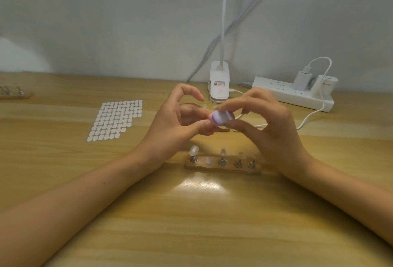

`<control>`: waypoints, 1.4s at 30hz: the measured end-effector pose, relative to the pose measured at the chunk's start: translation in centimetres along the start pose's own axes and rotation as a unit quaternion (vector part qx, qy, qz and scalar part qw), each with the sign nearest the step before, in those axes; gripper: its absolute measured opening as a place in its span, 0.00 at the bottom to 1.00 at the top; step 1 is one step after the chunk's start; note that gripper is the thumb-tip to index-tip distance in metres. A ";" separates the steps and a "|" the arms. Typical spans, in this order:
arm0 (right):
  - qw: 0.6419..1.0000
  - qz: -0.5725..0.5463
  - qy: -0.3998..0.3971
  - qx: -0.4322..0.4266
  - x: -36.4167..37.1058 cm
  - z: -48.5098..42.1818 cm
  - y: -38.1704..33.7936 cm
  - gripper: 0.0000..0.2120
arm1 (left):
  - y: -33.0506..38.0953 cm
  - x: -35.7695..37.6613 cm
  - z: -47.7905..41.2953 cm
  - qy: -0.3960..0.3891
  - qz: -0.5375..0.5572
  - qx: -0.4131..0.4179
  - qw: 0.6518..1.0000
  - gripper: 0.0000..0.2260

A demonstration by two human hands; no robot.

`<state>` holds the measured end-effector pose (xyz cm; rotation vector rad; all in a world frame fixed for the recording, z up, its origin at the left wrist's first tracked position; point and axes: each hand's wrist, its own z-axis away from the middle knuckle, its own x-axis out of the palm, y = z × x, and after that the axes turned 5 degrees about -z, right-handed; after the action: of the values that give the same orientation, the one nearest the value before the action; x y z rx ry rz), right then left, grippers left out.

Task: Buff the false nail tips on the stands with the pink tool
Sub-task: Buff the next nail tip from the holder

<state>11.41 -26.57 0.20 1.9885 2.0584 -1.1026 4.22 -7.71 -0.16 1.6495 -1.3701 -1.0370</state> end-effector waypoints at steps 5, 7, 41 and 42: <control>1.000 0.004 0.008 0.022 -0.2 -0.2 0.4 0.08 | -0.2 0.0 0.0 -0.001 0.007 -0.002 1.000 0.17; 1.000 0.005 0.001 0.006 0.0 0.0 0.2 0.09 | -0.1 0.0 0.0 -0.001 0.006 0.002 1.000 0.17; 1.000 0.027 -0.003 -0.012 -0.2 -0.1 0.4 0.08 | 0.1 0.0 0.1 -0.007 0.020 -0.003 1.000 0.16; 0.999 0.032 0.002 0.002 -0.4 -0.1 0.6 0.07 | 0.0 0.0 0.1 -0.005 0.025 -0.005 1.000 0.16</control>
<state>12.09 -26.91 0.20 2.0458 1.9807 -1.0915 4.14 -7.71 -0.15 1.5973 -1.4039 -1.0214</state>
